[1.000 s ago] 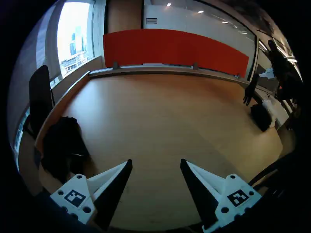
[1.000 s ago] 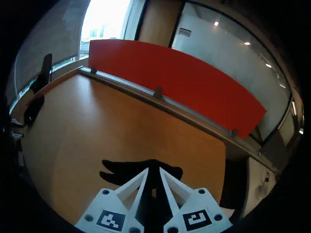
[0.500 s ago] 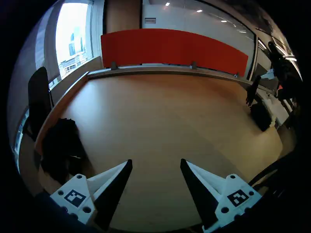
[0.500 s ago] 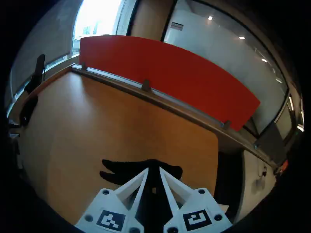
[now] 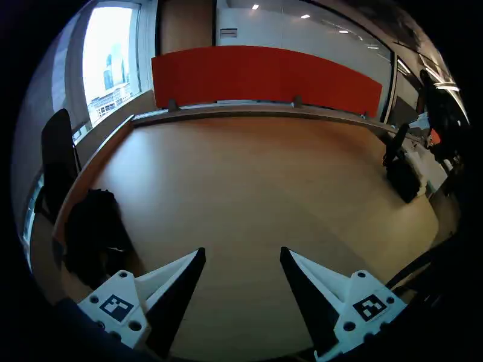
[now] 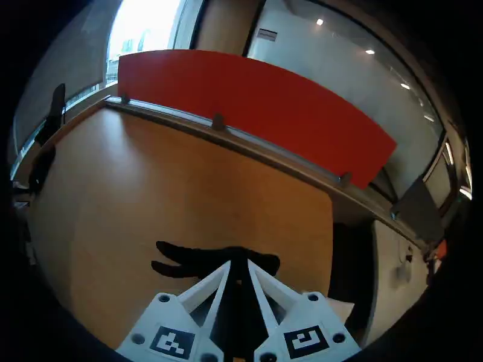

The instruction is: Fold towel

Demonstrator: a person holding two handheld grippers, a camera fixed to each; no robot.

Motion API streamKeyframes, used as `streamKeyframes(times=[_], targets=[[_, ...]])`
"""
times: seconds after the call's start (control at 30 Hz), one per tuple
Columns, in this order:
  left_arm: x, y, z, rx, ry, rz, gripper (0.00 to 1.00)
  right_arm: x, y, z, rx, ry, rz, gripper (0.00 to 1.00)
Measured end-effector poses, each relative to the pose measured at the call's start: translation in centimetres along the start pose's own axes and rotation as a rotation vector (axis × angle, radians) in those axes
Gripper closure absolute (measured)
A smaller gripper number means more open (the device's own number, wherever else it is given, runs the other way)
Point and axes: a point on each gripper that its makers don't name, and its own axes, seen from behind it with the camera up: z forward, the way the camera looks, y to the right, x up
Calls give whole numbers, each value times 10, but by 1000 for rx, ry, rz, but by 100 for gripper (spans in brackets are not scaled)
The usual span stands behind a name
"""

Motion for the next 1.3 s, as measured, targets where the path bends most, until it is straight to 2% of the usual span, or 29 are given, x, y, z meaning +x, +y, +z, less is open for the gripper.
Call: streamKeyframes(times=[0.4, 0.67, 0.87, 1.3], targets=[[-1, 2, -2, -14, -1, 8, 9, -69, 9, -25, -36, -62, 49, 96], [-3, 3, -3, -18, -4, 20, 8, -107, 12, -34, -62, -101, 86, 96], [-3, 2, -3, -17, -6, 25, 9, -132, 14, -35, -79, -142, 98, 95], [-7, 0, -6, -4, -14, 31, 9, -185, 19, -26, -113, -234, 166, 96]])
